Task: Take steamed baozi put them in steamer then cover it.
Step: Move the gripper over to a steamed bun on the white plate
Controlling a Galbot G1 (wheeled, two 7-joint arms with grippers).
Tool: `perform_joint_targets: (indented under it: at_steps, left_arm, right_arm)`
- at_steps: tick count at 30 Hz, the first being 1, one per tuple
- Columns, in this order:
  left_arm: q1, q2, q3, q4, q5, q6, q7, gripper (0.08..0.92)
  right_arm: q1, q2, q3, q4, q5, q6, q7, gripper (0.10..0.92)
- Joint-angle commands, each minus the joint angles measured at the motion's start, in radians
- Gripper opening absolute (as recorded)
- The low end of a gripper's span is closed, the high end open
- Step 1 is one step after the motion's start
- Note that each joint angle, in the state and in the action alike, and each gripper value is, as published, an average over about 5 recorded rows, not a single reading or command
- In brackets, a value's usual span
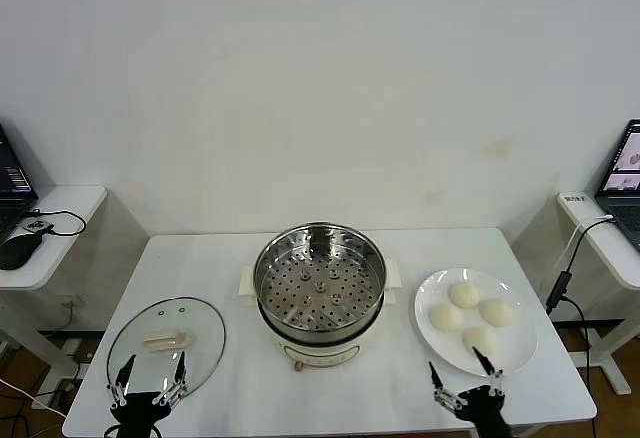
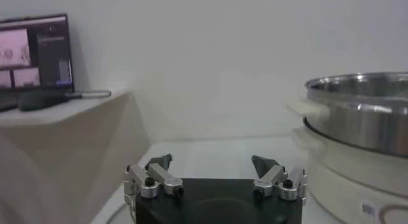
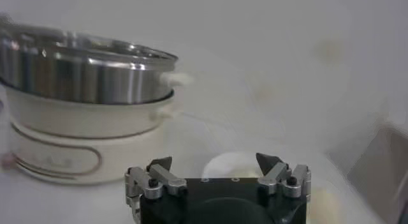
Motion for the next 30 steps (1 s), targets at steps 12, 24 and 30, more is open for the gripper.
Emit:
perform_joint_targets:
  at_steps: [12,24,30]
  left_arm:
    - [-0.072,0.021,-0.007,-0.005,0.061,0.041,0.013,0.823]
    - [-0.091,0.017,-0.015,-0.014,0.062,0.053,0.005,0.823]
    - [-0.095,0.013,-0.022,-0.014,0.063,0.054,0.002,0.823]
  right_arm:
    - [0.246,-0.494,0.184,-0.110,-0.309,-0.132,-0.402,0.823]
    - [0.878,-0.836,-0.443,-0.495,-0.071,-0.124,-0.671,0.823]
    - [1.324,-0.830,-0.949,-0.690,-0.023,-0.076,-0.778,0.823]
